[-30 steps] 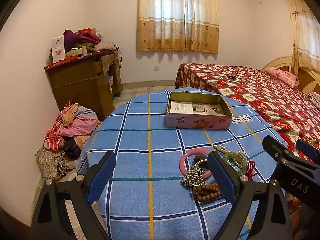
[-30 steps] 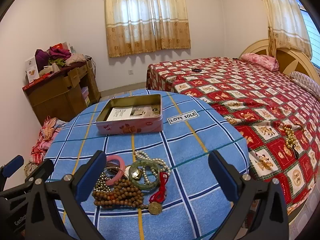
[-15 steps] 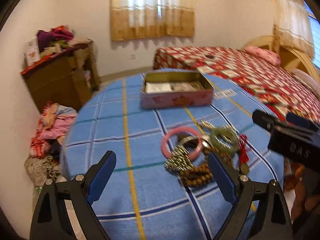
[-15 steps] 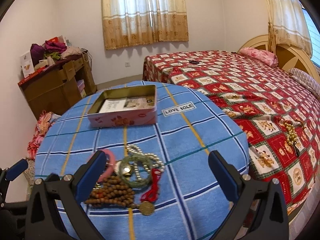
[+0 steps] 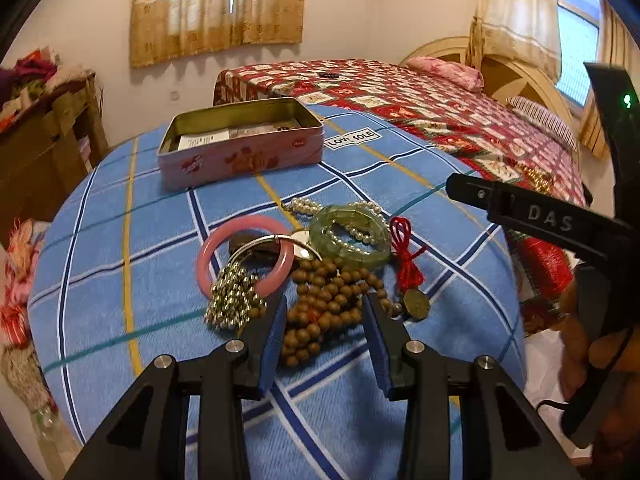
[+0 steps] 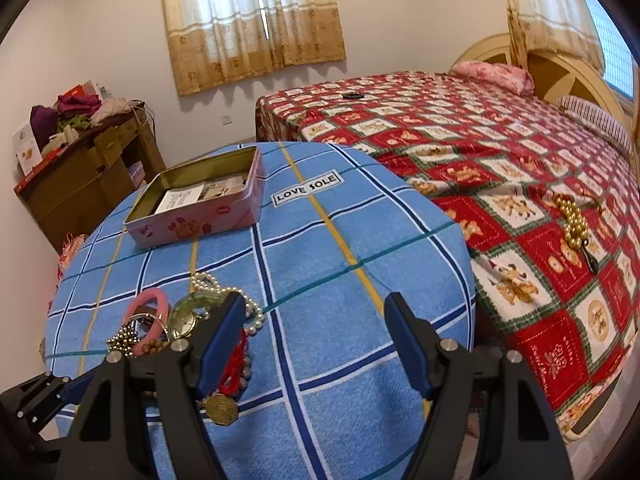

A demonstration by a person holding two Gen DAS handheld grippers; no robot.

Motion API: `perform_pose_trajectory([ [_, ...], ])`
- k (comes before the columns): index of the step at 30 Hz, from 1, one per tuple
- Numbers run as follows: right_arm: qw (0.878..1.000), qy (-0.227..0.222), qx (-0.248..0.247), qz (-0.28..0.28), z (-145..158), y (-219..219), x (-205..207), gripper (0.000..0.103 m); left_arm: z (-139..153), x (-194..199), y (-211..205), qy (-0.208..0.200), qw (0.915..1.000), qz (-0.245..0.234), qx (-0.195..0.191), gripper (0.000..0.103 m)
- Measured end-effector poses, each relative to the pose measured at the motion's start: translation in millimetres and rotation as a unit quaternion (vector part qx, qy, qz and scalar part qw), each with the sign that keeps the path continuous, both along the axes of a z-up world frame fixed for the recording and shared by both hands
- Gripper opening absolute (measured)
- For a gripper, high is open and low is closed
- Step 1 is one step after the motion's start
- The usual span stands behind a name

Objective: Organize jewelry

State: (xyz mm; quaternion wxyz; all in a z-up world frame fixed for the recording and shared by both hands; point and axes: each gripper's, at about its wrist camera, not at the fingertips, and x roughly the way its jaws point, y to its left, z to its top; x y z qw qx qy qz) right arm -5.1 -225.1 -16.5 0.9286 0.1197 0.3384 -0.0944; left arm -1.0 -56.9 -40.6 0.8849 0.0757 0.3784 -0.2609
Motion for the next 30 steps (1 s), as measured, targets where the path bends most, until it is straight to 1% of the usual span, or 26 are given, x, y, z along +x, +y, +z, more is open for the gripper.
perform_pose_trajectory([
  [2, 1.000, 0.003, 0.009, 0.001, -2.1, -2.1, 1.1, 0.074, -3.6, 2.2, -1.9, -0.004, 0.9999, -0.002, 0.016, 0.044],
  [4, 1.000, 0.006, 0.011, 0.002, -4.3, -2.9, 2.1, 0.074, -7.0, 7.8, -0.4, -0.001, 0.9998, 0.002, 0.018, 0.047],
  [5, 1.000, 0.008, 0.012, 0.003, -5.7, -2.8, 2.5, 0.074, -9.7, 10.0, 0.0, 0.006, 0.9998, 0.001, 0.017, 0.047],
  [7, 1.000, 0.011, 0.017, 0.004, -8.9, -4.6, 3.8, 0.074, -12.7, 11.0, 2.1, 0.006, 0.9999, -0.004, 0.011, 0.047],
  [9, 1.000, 0.013, 0.021, 0.005, -11.1, -5.8, 4.2, 0.074, -12.8, 10.5, 3.8, 0.005, 0.9998, -0.012, 0.013, 0.037],
  [10, 1.000, 0.013, 0.023, 0.004, -11.8, -6.3, 4.1, 0.074, -11.5, 9.3, 4.6, 0.003, 0.9998, -0.015, 0.011, 0.019],
  [11, 1.000, 0.013, 0.024, 0.003, -12.1, -6.5, 3.9, 0.074, -8.9, 9.1, 6.6, 0.003, 0.9998, -0.018, 0.004, 0.015],
  [12, 1.000, 0.013, 0.024, 0.002, -12.1, -7.0, 4.1, 0.074, -5.5, 9.6, 10.5, 0.004, 0.9998, -0.018, -0.009, 0.015],
  [13, 1.000, 0.012, 0.024, 0.002, -12.1, -7.0, 4.0, 0.074, -2.0, 10.8, 14.4, 0.004, 0.9996, -0.019, -0.022, 0.006],
  [14, 1.000, 0.012, 0.024, 0.001, -12.1, -6.7, 3.9, 0.074, 1.3, 11.3, 16.4, 0.003, 0.9993, -0.019, -0.030, 0.006],
  [17, 1.000, 0.013, 0.025, 0.002, -11.8, -6.7, 4.1, 0.074, 12.7, 10.8, 25.2, -0.007, 0.9990, -0.020, -0.039, 0.006],
  [18, 1.000, 0.013, 0.025, 0.002, -11.3, -6.0, 3.6, 0.074, 18.1, 9.6, 31.0, -0.010, 0.9986, -0.018, -0.048, 0.006],
  [21, 1.000, 0.011, 0.023, 0.003, -10.7, -5.5, 3.5, 0.074, 29.6, 7.8, 43.5, -0.023, 0.9977, -0.005, -0.063, 0.006],
  [24, 1.000, 0.006, 0.020, 0.009, -9.4, -2.1, 3.3, 0.074, 46.2, 5.8, 63.6, -0.039, 0.9943, 0.008, -0.099, 0.006],
  [25, 1.000, 0.003, 0.021, 0.017, -9.0, 0.5, 3.6, 0.074, 54.2, 5.1, 70.4, -0.048, 0.9923, 0.013, -0.113, 0.006],
  [27, 0.999, -0.002, 0.025, 0.037, -8.3, 6.3, 4.1, 0.075, 68.0, 4.9, 80.7, -0.067, 0.9894, 0.027, -0.126, 0.006],
  [30, 0.995, -0.009, 0.033, 0.097, -7.1, 21.8, 8.7, 0.075, 80.4, 5.7, 91.0, -0.086, 0.9861, 0.041, -0.136, 0.006],
])
